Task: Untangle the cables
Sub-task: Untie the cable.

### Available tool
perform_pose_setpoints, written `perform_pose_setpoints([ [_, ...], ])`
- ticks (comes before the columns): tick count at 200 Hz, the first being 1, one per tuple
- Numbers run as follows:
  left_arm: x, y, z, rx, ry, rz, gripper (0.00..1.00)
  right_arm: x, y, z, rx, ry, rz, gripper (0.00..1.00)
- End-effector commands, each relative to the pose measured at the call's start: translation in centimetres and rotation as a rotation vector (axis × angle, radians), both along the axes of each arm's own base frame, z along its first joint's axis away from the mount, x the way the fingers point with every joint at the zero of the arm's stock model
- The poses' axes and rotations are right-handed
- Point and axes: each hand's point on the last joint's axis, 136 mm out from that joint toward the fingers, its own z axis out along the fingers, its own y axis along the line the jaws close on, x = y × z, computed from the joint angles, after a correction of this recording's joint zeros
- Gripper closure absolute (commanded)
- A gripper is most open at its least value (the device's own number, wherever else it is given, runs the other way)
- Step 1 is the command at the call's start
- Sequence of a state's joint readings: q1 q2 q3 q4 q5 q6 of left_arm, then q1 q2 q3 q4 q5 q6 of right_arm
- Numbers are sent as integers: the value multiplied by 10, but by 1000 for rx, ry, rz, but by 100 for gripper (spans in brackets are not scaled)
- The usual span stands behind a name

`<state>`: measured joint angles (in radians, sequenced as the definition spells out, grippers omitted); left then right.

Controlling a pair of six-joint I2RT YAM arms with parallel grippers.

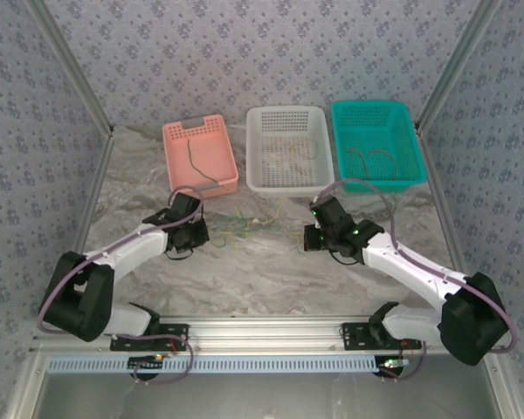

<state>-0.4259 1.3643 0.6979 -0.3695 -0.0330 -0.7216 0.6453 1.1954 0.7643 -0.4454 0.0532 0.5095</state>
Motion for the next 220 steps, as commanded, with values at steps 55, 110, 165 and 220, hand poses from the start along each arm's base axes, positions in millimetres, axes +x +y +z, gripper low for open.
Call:
perform_pose_setpoints([
  [55,3,39,12,154,-11,121,100,-19,-97,-8,-234,44,-288,100],
  [110,5,34,11,115,-9,103,100,-15,-91,-3,-149,33,-253,100],
  [165,2,39,17,136,-26,120,100,-16,-93,-28,-260,109,-278,100],
  [220,-15,95,35,299,-29,231,100,-12,-139,-13,-200,77,-442,100],
])
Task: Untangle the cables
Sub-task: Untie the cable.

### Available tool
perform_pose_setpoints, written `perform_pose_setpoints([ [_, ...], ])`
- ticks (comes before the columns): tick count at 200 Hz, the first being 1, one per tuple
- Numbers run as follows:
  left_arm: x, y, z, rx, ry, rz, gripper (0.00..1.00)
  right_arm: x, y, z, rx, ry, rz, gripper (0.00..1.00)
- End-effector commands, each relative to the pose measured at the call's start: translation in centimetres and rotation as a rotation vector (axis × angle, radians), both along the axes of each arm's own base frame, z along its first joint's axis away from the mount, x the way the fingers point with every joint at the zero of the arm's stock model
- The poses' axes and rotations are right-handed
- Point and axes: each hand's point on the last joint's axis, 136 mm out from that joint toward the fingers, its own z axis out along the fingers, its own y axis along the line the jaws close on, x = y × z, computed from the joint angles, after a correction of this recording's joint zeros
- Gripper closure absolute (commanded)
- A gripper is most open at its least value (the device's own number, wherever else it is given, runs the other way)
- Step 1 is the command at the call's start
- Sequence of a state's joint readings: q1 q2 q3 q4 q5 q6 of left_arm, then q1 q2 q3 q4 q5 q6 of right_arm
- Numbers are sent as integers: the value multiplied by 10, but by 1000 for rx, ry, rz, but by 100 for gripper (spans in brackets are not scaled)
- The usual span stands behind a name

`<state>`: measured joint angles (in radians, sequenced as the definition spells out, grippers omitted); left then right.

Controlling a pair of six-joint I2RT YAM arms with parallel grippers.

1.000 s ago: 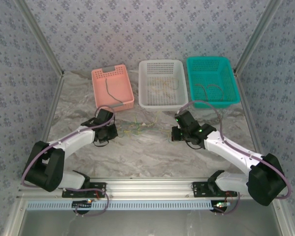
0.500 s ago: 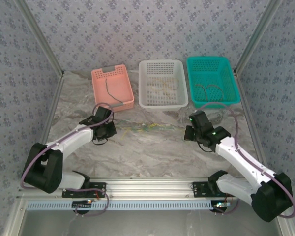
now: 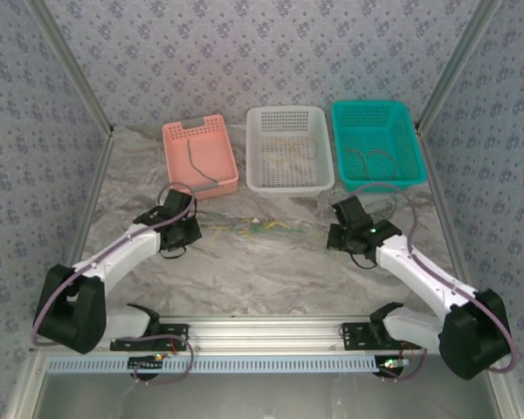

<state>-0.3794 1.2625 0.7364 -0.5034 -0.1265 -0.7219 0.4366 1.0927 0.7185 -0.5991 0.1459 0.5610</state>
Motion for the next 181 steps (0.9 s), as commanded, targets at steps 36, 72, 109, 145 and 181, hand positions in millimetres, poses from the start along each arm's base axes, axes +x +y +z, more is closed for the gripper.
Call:
perform_pose_setpoints([
  [36,-14,52,6,162,-2,112,100,-1,-27,-5,-63,31,-58,100],
  [72,-21,74,8,262,29,164,100,-8,-50,-4,-113,41,-148,100],
  [109,-28,77,0,238,68,175,100,0,-57,13,-35,-19,-159,100],
  [145,-6,14,0,4,-14,29,100,9,24,-17,42,90,121,100],
  [181,-5,-40,-1,-114,-17,-61,100,4,79,-45,6,140,278,100],
])
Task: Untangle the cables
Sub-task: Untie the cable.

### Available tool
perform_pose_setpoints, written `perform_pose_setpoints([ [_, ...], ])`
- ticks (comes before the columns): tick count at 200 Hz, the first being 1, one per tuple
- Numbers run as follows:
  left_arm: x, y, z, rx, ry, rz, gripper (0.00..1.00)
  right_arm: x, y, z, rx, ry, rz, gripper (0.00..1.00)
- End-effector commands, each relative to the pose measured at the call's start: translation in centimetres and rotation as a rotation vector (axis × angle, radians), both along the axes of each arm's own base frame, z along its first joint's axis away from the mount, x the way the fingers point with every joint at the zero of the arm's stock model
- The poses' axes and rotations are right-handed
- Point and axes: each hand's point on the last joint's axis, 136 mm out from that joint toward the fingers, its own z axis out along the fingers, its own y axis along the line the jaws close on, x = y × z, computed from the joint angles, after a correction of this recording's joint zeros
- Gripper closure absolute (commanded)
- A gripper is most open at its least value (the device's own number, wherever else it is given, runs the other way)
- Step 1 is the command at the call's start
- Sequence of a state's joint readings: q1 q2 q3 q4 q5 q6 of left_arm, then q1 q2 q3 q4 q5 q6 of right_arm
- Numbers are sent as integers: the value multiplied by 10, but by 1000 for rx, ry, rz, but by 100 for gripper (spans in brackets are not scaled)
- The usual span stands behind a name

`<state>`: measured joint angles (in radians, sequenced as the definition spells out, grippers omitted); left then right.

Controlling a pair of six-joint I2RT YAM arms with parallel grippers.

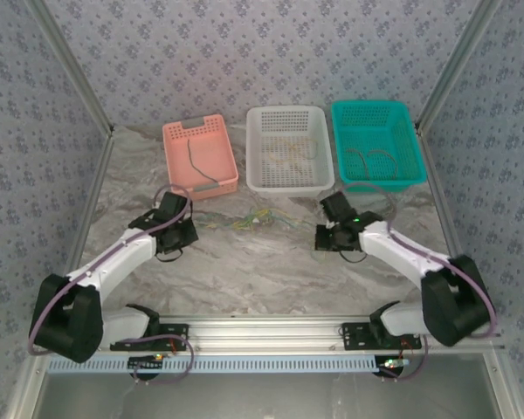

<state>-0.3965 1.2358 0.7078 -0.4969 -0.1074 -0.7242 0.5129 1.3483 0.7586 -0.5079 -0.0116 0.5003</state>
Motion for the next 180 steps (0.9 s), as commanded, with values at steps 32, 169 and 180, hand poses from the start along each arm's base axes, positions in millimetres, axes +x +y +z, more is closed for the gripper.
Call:
perform_pose_setpoints([
  [32,-3,-39,5,-109,-43,-23,100,7,19,17,-106,-117,46,66],
  [169,-7,-57,34,-226,-100,-87,100,32,140,136,303,-535,63,30],
  [180,-8,-58,34,-225,-97,-88,100,35,152,130,311,-533,57,30],
])
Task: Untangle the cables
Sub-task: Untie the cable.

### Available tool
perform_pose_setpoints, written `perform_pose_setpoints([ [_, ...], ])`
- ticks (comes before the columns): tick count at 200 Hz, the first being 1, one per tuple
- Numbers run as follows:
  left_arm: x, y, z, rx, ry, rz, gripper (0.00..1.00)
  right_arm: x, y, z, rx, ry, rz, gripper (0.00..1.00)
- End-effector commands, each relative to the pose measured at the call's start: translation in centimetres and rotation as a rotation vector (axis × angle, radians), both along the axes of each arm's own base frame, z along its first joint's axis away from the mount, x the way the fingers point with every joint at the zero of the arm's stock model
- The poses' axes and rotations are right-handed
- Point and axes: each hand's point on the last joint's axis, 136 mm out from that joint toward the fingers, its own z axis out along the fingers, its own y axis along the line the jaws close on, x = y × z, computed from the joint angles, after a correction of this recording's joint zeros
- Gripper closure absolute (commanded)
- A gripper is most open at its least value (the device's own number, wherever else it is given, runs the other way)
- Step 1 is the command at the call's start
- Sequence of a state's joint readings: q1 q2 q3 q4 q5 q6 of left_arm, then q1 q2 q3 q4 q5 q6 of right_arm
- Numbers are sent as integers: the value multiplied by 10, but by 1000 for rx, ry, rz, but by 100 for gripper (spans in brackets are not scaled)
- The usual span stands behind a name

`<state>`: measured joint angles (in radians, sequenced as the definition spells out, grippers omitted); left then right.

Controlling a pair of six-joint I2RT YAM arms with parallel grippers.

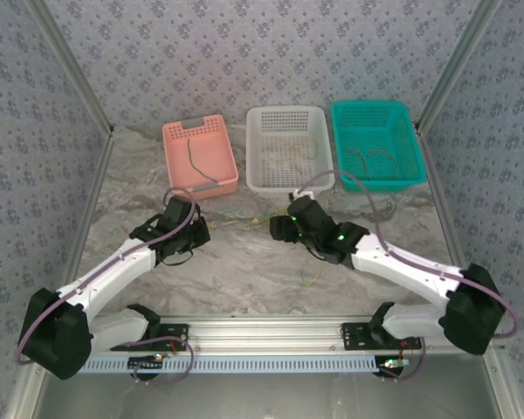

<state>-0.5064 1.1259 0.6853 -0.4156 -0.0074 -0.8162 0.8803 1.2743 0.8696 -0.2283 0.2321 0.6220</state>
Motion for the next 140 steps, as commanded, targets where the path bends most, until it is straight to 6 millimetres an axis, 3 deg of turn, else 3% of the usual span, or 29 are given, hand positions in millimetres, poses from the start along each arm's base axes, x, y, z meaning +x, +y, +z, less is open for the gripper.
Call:
perform_pose_setpoints([
  [1,0,-7,3,-29,2,-6,100,21,36,22,123,-78,-42,30],
  [40,-1,-7,5,-37,-4,-7,100,46,56,-2,98,-62,-112,38],
  [59,-2,-5,5,-28,-3,-3,100,58,57,-9,94,-43,-146,77],
  [74,-3,1,2,3,7,11,100,57,59,-4,103,-36,-134,100],
  [89,-3,13,-7,73,35,39,100,50,51,13,104,-42,-129,100],
  [140,5,60,-48,273,118,148,100,39,-9,83,220,49,-28,100],
])
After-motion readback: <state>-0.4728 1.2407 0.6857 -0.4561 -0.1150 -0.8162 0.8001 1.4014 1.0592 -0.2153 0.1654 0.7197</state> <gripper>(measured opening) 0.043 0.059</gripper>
